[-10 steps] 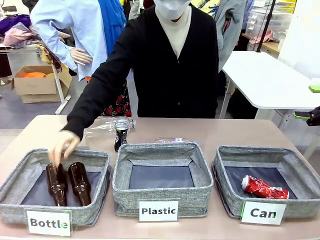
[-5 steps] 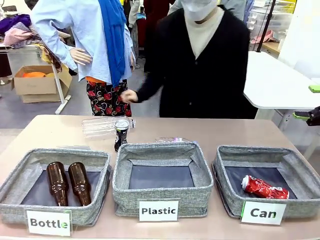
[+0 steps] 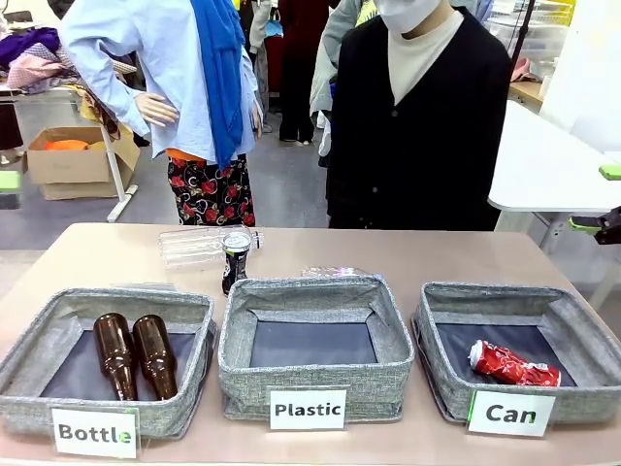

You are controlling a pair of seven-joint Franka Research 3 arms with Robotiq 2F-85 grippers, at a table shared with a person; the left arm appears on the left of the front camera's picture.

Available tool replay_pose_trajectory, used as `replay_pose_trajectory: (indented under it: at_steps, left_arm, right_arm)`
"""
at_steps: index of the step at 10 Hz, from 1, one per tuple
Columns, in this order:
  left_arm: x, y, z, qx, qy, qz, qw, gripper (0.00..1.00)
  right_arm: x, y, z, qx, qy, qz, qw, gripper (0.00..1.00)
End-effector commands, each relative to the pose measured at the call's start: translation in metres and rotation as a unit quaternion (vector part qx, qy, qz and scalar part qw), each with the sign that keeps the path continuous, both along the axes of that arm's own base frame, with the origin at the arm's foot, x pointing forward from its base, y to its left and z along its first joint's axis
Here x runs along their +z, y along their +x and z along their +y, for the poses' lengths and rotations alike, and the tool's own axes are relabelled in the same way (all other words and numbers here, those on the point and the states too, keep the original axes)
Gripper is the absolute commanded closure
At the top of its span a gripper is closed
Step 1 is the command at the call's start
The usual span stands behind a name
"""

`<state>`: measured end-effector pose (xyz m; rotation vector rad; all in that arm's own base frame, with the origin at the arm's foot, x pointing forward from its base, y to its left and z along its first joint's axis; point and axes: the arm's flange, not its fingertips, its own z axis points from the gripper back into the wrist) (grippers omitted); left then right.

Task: Sort the can waste into the basket.
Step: Pick up the can waste from the table and place it in the right Fabric basket.

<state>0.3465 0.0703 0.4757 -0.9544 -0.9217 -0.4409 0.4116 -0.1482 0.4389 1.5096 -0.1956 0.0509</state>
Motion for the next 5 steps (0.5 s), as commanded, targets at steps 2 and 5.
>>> replay_pose_trajectory:
  at_steps: [2,5]
  left_arm:
    - [-0.062,-0.022,-0.072,-0.027,0.112,-0.168,0.979,0.0]
    - [-0.087,-0.02,-0.093,-0.061,0.182,-0.192,0.962,0.0]
  right_arm:
    - [0.002,-0.001,-0.002,0.0,0.005,0.0,1.0,0.0]
    - [0.002,-0.001,-0.002,0.0,0.005,0.0,1.0,0.0]
